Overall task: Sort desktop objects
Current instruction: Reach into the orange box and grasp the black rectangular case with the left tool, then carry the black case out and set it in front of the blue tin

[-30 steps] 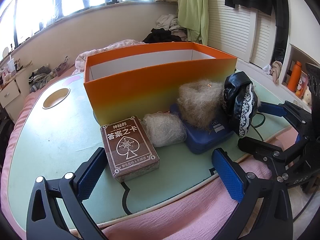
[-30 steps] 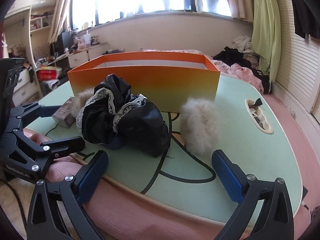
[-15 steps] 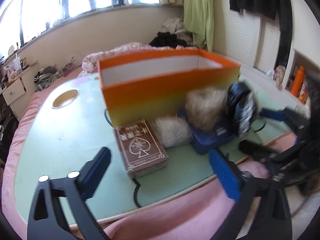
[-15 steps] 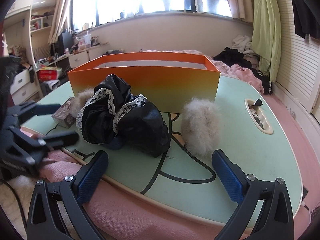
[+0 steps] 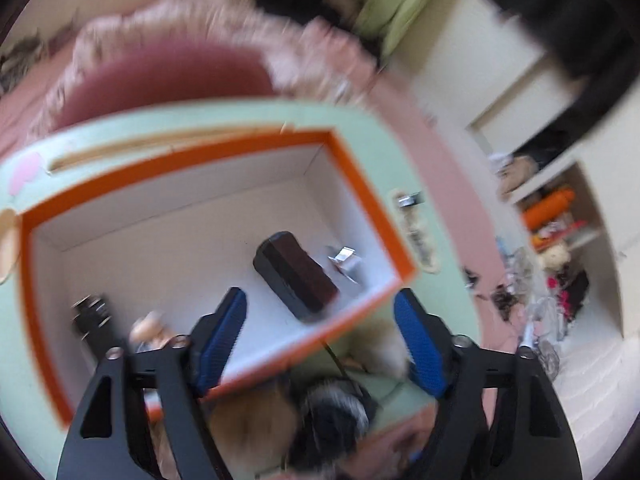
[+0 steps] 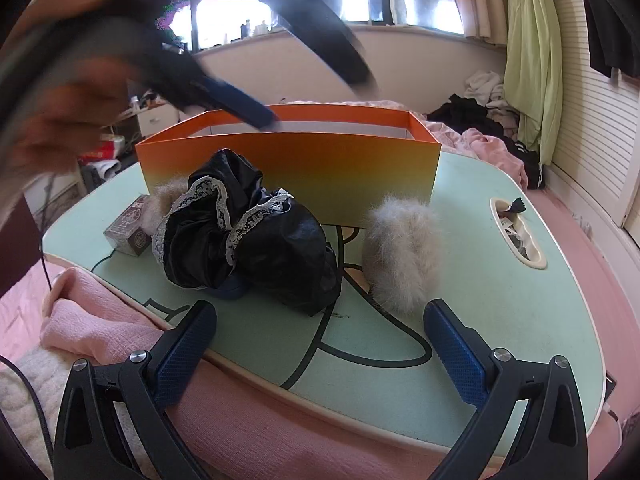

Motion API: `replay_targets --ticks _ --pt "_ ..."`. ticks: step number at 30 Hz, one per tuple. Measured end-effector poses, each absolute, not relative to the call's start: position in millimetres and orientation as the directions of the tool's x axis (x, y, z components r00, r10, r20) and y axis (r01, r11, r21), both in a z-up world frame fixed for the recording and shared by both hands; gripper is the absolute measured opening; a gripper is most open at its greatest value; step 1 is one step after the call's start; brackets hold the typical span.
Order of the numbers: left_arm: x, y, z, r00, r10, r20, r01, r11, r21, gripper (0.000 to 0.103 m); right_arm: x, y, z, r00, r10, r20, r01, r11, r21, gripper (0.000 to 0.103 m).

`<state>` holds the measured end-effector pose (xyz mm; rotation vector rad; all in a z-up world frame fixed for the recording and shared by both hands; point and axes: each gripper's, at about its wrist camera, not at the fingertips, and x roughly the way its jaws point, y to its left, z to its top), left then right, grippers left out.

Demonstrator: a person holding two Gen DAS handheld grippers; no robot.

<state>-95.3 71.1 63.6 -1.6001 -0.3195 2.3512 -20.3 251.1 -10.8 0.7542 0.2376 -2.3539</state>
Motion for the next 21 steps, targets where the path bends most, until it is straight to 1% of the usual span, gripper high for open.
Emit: replay_targets --ticks 1,3,4,5,6,10,13,16,19,21 --pt "-104.5 72.7 55.1 -0.331 0.341 -0.88 -0.082 -0.939 -0.333 0.066 -20.2 251.2 -10.8 -0.625 -0.528 -0.575 0.632 -0.775 0.024 0.103" --pt "-118.8 77.3 38.4 -0.283 0.31 -0.908 -0.057 -0.95 -0.306 0.045 -20.1 250.9 -10.7 -0.626 -0.528 -0.574 0.632 -0.775 0.023 0.103" --pt "-121.6 78.5 30.4 -0.258 0.305 -0.917 -0.056 -0.952 -0.301 0.042 -20.3 250.5 -10.5 -0.626 -0.528 -0.575 0.632 -0.775 0.023 0.103" --pt "-124.1 78.7 24.6 -0.253 0.306 -0.918 -0.055 -0.952 -0.303 0.037 -20.4 250.5 -10.6 -0.625 -0.528 -0.575 0.632 -0.775 0.023 0.103" --pt "-124.3 77.8 25.5 -0.281 0.291 -0.915 -0.058 -0.956 -0.286 0.035 -20.5 250.4 -10.3 -0.625 -0.529 -0.575 0.632 -0.774 0.025 0.103" --pt "-121.3 62.4 26.0 -0.293 0.324 -0.9 -0.041 -0.944 -0.327 0.033 -19.5 248.3 -9.7 -0.625 -0.529 -0.574 0.632 -0.774 0.025 0.103" --pt "-120.8 45.3 32.7 -0.341 0.33 -0.88 -0.037 -0.94 -0.338 0.033 -19.5 248.2 -9.7 -0.625 -0.529 -0.574 0.633 -0.774 0.024 0.103" --pt "-105.3 29.9 64.2 -0.436 0.382 -0.815 -0.071 -0.917 -0.392 0.033 -19.1 247.0 -9.4 -0.625 -0.528 -0.574 0.632 -0.774 0.024 0.103" --pt "-60.3 16.5 109.2 -0.554 0.421 -0.718 -0.163 -0.901 -0.402 0.033 -19.1 247.1 -9.7 -0.625 -0.529 -0.574 0.632 -0.775 0.025 0.103" --pt "-36.3 7.2 122.7 -0.579 0.459 -0.674 -0.212 -0.883 -0.42 0.033 -19.0 246.9 -9.7 -0.625 -0.529 -0.574 0.632 -0.775 0.025 0.103"
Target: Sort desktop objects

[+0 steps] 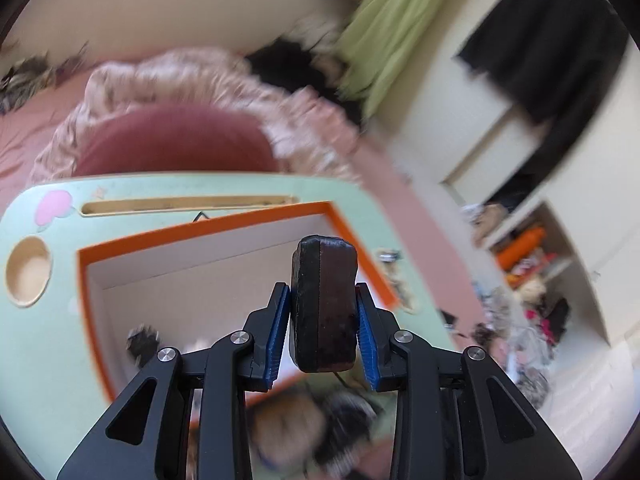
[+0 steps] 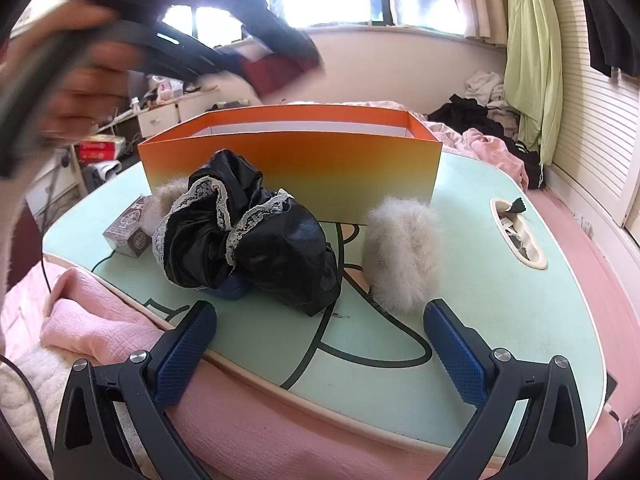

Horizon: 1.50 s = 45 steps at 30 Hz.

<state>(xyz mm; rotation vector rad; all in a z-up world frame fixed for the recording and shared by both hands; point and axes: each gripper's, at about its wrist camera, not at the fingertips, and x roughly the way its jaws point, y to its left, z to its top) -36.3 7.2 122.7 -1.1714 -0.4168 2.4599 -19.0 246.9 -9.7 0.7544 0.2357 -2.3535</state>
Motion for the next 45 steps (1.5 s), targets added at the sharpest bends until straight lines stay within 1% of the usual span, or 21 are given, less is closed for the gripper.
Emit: replay_targets --ticks 2,3,6,10,11,14,16,18,20,23,27,29,31,33,34,36,37,38,39,40,45 --pt "-5.0 -0.4 124.3 -0.59 0.484 -0.647 -0.251 -0.871 -0.422 0.033 -19.1 246.8 -9.8 -0.625 -0.528 -0.574 0.632 -0.775 0.025 0.103" --pt "9.8 -5.1 119.0 -0.599 0.466 -0.651 -0.251 -0.881 -0.401 0.033 -19.2 246.9 -9.9 -0.625 -0.528 -0.574 0.632 -0.775 0.025 0.103" --pt "31.8 -11.3 88.9 -0.593 0.407 -0.695 -0.221 -0.912 -0.345 0.033 -18.6 245.3 -9.5 -0.626 -0.527 -0.575 0.631 -0.775 0.024 0.103" --pt "30.7 -17.1 43.8 -0.55 0.36 -0.754 -0.181 -0.932 -0.313 0.034 -18.5 245.2 -9.6 -0.626 -0.527 -0.575 0.631 -0.775 0.024 0.103" --pt "33.2 -17.1 44.1 -0.58 0.367 -0.727 -0.2 -0.929 -0.31 0.035 -18.4 245.1 -9.5 -0.626 -0.527 -0.575 0.631 -0.775 0.023 0.103" --pt "29.5 -16.6 52.9 -0.637 0.316 -0.703 -0.17 -0.947 -0.272 0.049 -17.5 244.6 -8.5 -0.626 -0.528 -0.574 0.632 -0.775 0.024 0.103" --pt "34.4 -17.6 62.1 -0.668 0.345 -0.66 -0.192 -0.936 -0.295 0.054 -17.0 244.6 -7.5 -0.627 -0.529 -0.572 0.632 -0.775 0.025 0.103" --pt "49.1 -19.2 77.1 -0.71 0.355 -0.608 -0.221 -0.932 -0.286 0.071 -17.5 244.6 -8.4 -0.626 -0.527 -0.574 0.631 -0.776 0.025 0.103" --pt "63.7 -22.0 84.3 -0.741 0.328 -0.586 -0.23 -0.944 -0.238 0.079 -17.4 244.6 -8.3 -0.627 -0.527 -0.574 0.631 -0.776 0.024 0.103" --pt "81.5 -18.1 80.7 -0.738 0.248 -0.627 -0.221 -0.967 -0.123 0.08 -17.3 244.6 -8.5 -0.627 -0.527 -0.574 0.63 -0.776 0.024 0.103" --pt "107.6 -7.3 59.2 -0.69 0.201 -0.696 -0.269 -0.963 -0.011 0.08 -17.3 244.5 -8.5 -0.627 -0.527 -0.574 0.63 -0.776 0.024 0.103" --pt "117.2 0.9 45.0 -0.673 0.15 -0.724 -0.278 -0.959 0.06 0.08 -17.4 244.6 -8.5 -0.627 -0.526 -0.574 0.63 -0.776 0.024 0.103" --pt "118.6 8.0 32.3 -0.668 0.097 -0.738 -0.267 -0.957 0.117 0.08 -17.3 244.9 -8.6 -0.627 -0.527 -0.573 0.63 -0.776 0.024 0.103" --pt "107.4 13.7 16.5 -0.672 0.019 -0.74 -0.202 -0.966 0.159 0.08 -17.2 244.9 -8.6 -0.627 -0.527 -0.573 0.63 -0.776 0.024 0.103" --pt "101.8 15.4 11.3 -0.666 0.002 -0.746 -0.184 -0.97 0.161 0.08 -17.3 244.8 -8.6 -0.627 -0.527 -0.574 0.63 -0.776 0.024 0.103" --pt "95.6 12.7 8.3 -0.687 0.014 -0.726 -0.151 -0.981 0.123 0.09 -17.7 245.5 -8.5 -0.627 -0.528 -0.572 0.63 -0.776 0.025 0.103" --pt "91.4 10.3 10.9 -0.692 0.038 -0.721 -0.141 -0.987 0.083 0.091 -18.3 245.8 -8.5 -0.627 -0.528 -0.573 0.63 -0.776 0.026 0.103" --pt "90.1 8.3 11.6 -0.696 0.044 -0.716 -0.133 -0.989 0.069 0.095 -18.2 245.8 -8.4 -0.627 -0.528 -0.573 0.63 -0.776 0.026 0.103" --pt "87.2 7.6 12.3 -0.702 0.053 -0.711 -0.133 -0.989 0.057 0.101 -18.2 245.1 -7.7 -0.627 -0.528 -0.573 0.63 -0.776 0.026 0.103" --pt "86.3 7.4 11.8 -0.704 0.057 -0.708 -0.138 -0.989 0.058 0.103 -18.2 245.8 -8.4 -0.627 -0.528 -0.573 0.63 -0.776 0.026 0.103" --pt "88.5 10.2 12.0 -0.724 0.065 -0.686 -0.156 -0.985 0.07 0.103 -18.0 245.6 -8.0 -0.627 -0.528 -0.572 0.63 -0.776 0.026 0.103"
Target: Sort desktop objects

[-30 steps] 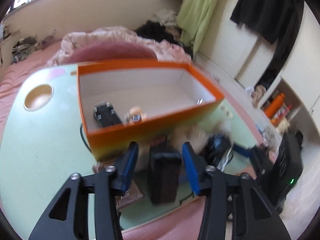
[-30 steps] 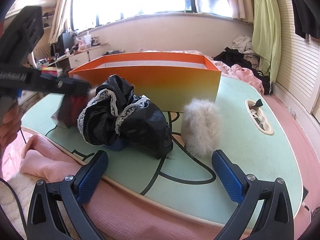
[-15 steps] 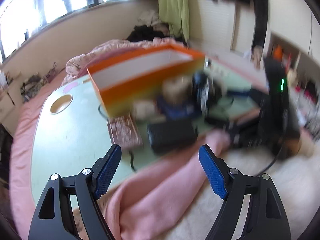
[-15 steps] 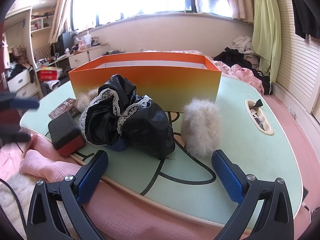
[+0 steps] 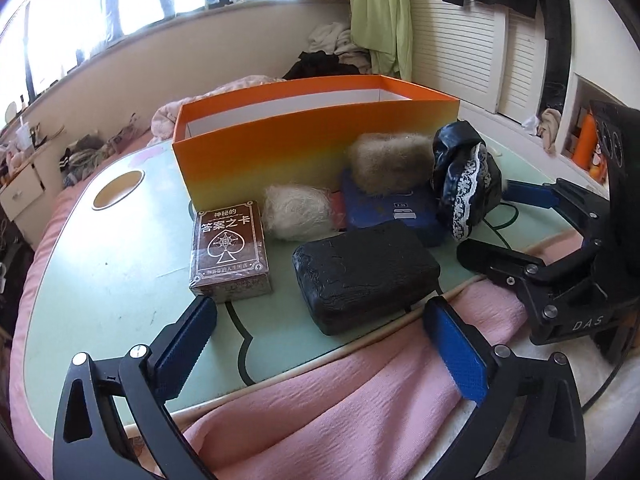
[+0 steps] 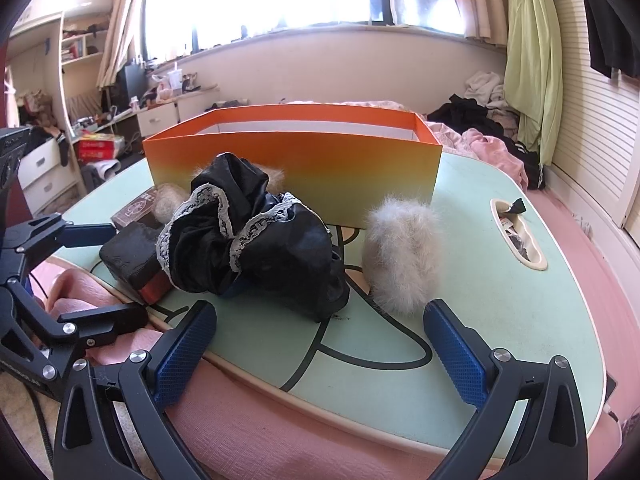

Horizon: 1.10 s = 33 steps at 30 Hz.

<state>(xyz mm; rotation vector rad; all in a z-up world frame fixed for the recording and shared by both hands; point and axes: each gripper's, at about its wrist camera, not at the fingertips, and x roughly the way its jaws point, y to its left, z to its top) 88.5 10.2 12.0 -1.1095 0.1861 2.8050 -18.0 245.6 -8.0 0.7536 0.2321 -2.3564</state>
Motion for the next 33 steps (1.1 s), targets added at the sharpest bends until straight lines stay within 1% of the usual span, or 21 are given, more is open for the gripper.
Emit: replay_targets --ticks 2,5,6,7,9,10,12,14,16,17,21,33 --pt "94.2 13.4 17.4 -0.747 0.053 -0.662 -0.154 -0.983 0.095 0.103 -18.0 245.7 -8.2 -0.627 -0.528 -0.573 0.629 -0.777 0.026 0.103" --pt "104.3 8.8 23.7 -0.79 0.11 -0.603 -0.202 -0.976 0.086 0.103 -17.7 245.6 -8.2 -0.627 -0.528 -0.573 0.629 -0.777 0.027 0.103" --pt "105.8 7.2 26.4 -0.797 0.112 -0.594 -0.203 -0.975 0.088 0.103 -17.7 245.5 -8.2 -0.627 -0.528 -0.573 0.629 -0.777 0.027 0.103" --pt "106.9 5.4 28.7 -0.799 0.099 -0.593 -0.189 -0.978 0.091 0.103 -17.6 245.5 -8.3 -0.627 -0.527 -0.573 0.629 -0.777 0.026 0.103" --pt "107.8 -1.1 30.9 -0.809 0.031 -0.588 -0.11 -0.989 0.099 0.103 -17.8 245.6 -7.8 -0.628 -0.527 -0.573 0.629 -0.777 0.025 0.103" --pt "110.7 -6.4 33.9 -0.822 -0.004 -0.569 -0.061 -0.993 0.097 0.103 -17.6 245.7 -8.4 -0.627 -0.528 -0.573 0.63 -0.776 0.027 0.103" --pt "113.2 -10.9 36.4 -0.833 0.004 -0.553 -0.055 -0.996 0.076 0.103 -17.4 245.4 -7.8 -0.627 -0.528 -0.573 0.629 -0.777 0.026 0.103" --pt "105.5 -13.3 29.5 -0.807 0.001 -0.59 -0.059 -0.995 0.079 0.103 -17.3 245.5 -8.3 -0.627 -0.527 -0.573 0.629 -0.777 0.026 0.103" --pt "93.3 -8.0 14.4 -0.747 -0.024 -0.664 -0.056 -0.994 0.099 0.103 -17.4 245.7 -7.9 -0.627 -0.528 -0.573 0.629 -0.777 0.026 0.103" --pt "91.5 -6.3 9.9 -0.742 -0.015 -0.671 -0.071 -0.992 0.102 0.103 -17.6 245.2 -8.6 -0.626 -0.526 -0.576 0.629 -0.777 0.026 0.103" --pt "93.7 -2.9 12.2 -0.739 0.004 -0.674 -0.094 -0.991 0.097 0.103 -18.2 245.8 -7.4 -0.628 -0.527 -0.573 0.63 -0.776 0.024 0.103" --pt "88.9 -4.8 5.9 -0.74 0.009 -0.673 -0.098 -0.991 0.095 0.103 -17.0 248.7 -6.7 -0.639 -0.515 -0.571 0.621 -0.783 0.012 0.103"
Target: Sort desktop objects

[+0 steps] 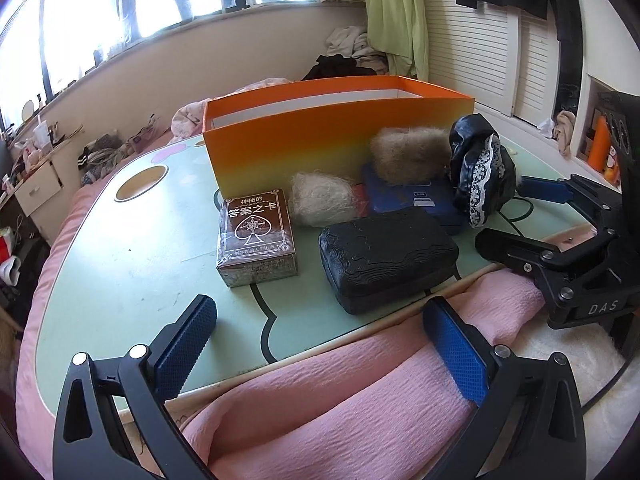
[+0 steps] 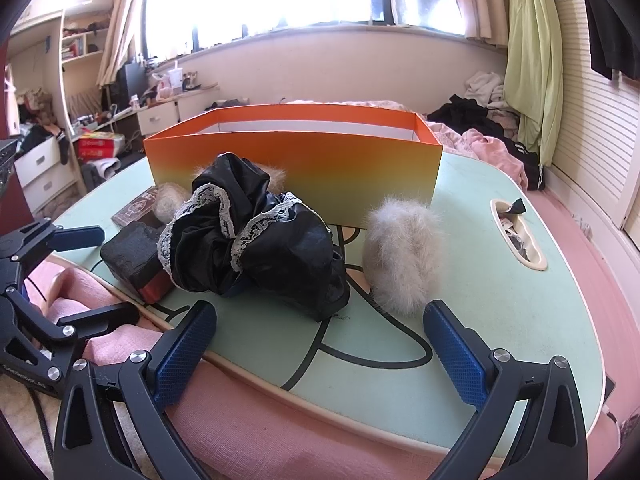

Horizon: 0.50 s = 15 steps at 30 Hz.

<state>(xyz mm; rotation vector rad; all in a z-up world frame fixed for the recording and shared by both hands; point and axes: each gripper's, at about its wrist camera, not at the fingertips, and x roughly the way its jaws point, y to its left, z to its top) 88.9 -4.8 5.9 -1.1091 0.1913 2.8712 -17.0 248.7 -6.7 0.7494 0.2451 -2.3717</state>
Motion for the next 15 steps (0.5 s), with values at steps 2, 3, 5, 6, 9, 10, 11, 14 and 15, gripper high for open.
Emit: replay_targets --ticks 2,3,5,6,9,10,11,14,15 --pt "89.2 -4.6 5.9 -0.74 0.008 -0.673 -0.098 -0.991 0.096 0.103 -13.3 252.5 -3.3 -0.686 -0.485 -0.542 0.587 -0.809 -0.018 0.103" --pt "89.3 -5.0 5.8 -0.74 0.008 -0.673 -0.098 -0.991 0.095 0.103 -6.7 254.1 0.9 -0.704 -0.49 -0.514 0.587 -0.809 -0.032 0.103" --pt "89.6 -5.3 6.0 -0.741 0.007 -0.672 -0.097 -0.991 0.097 0.103 4.1 254.5 9.0 -0.696 -0.524 -0.49 0.62 -0.783 -0.043 0.102" --pt "88.8 -6.4 5.9 -0.743 0.007 -0.67 -0.094 -0.991 0.094 0.103 8.8 252.7 13.3 -0.682 -0.54 -0.492 0.641 -0.766 -0.049 0.102" --pt "91.8 -12.2 11.6 -0.763 0.009 -0.647 -0.071 -0.995 0.07 0.103 19.4 249.1 25.5 -0.677 -0.563 -0.474 0.667 -0.741 -0.073 0.102" --pt "87.0 -14.2 11.4 -0.754 0.007 -0.657 -0.066 -0.996 0.066 0.103 21.7 248.1 30.2 -0.681 -0.567 -0.463 0.67 -0.738 -0.079 0.102" --pt "83.0 -16.5 10.2 -0.745 0.018 -0.666 -0.068 -0.996 0.05 0.103 23.3 246.9 35.5 -0.683 -0.574 -0.452 0.672 -0.736 -0.081 0.102" --pt "79.5 -18.7 8.3 -0.736 0.048 -0.675 -0.08 -0.997 0.017 0.103 19.8 239.3 58.0 -0.694 -0.587 -0.417 0.669 -0.74 -0.072 0.102" --pt "79.1 -18.7 8.0 -0.736 0.049 -0.675 -0.08 -0.997 0.016 0.103 12.1 236.0 67.7 -0.699 -0.586 -0.41 0.662 -0.747 -0.061 0.102"
